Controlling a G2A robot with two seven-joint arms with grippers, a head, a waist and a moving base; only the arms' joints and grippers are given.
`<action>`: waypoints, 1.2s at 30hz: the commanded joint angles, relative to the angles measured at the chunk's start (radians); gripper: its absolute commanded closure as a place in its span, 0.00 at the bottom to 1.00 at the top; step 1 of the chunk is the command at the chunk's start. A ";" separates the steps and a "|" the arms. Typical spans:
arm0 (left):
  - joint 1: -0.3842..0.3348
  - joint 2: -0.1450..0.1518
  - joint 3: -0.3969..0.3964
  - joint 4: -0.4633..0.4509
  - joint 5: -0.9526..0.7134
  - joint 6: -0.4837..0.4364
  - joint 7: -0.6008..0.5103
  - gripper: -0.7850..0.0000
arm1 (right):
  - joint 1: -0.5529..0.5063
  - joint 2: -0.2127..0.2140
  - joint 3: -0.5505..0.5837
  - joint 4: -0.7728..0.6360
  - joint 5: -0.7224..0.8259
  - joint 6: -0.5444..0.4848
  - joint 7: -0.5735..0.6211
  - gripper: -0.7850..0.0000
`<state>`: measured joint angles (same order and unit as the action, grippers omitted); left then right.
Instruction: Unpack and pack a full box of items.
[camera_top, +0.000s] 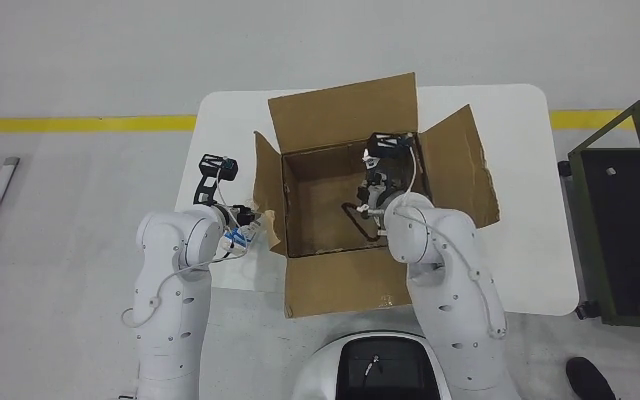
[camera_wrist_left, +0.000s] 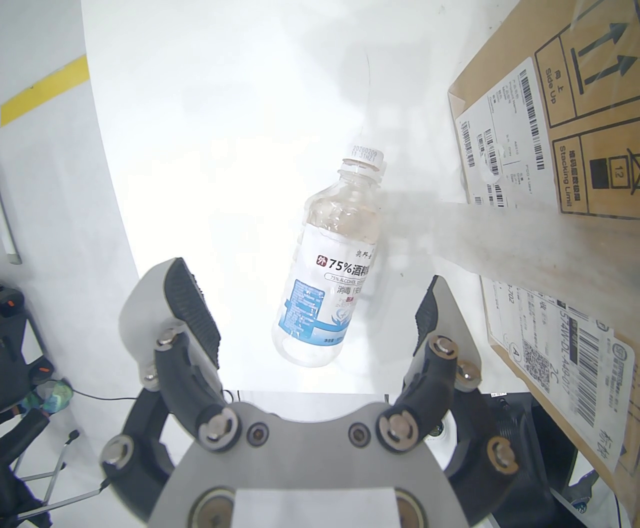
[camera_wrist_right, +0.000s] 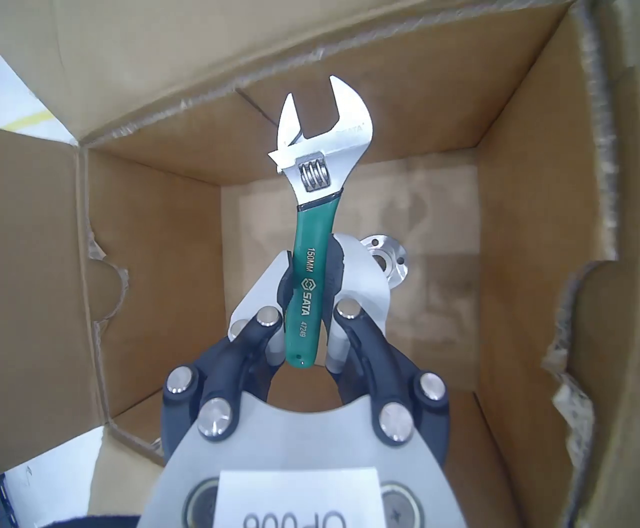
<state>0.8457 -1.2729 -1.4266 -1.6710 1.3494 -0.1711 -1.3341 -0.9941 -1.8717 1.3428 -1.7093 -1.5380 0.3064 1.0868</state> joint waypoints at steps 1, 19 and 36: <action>0.000 0.000 0.000 0.000 0.000 0.000 0.000 0.00 | 0.001 0.000 0.000 0.003 -0.001 -0.001 0.002 1.00; 0.000 0.000 0.000 0.000 0.000 0.000 0.000 0.00 | -0.023 0.010 -0.006 -0.032 0.010 -0.039 -0.103 1.00; 0.000 0.000 0.000 0.000 0.000 0.000 0.000 0.00 | -0.194 0.051 0.087 -0.320 0.263 -0.230 -0.355 1.00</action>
<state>0.8457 -1.2729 -1.4266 -1.6710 1.3494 -0.1711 -1.3341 -1.1802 -1.8235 1.4193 -2.0154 -1.2884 0.0879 0.7386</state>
